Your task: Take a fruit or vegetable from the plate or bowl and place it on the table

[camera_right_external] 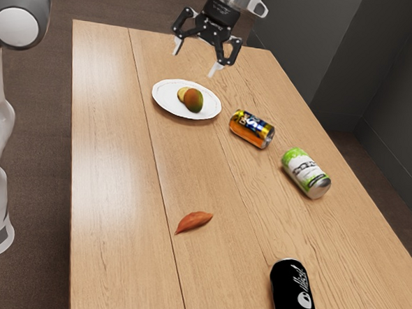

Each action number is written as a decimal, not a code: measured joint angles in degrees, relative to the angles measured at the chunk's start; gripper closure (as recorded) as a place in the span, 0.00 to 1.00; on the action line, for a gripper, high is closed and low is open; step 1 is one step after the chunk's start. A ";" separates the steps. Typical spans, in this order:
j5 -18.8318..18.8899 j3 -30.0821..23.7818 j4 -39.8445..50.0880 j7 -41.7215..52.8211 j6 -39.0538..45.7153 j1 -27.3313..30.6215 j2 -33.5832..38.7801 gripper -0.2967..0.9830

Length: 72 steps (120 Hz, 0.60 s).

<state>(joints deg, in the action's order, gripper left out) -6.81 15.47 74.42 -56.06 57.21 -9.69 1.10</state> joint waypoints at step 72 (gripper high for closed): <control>-6.25 3.12 0.15 -43.95 15.05 24.67 -9.62 0.23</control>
<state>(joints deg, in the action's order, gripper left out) -13.06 18.59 74.57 -100.01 72.26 14.98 -8.52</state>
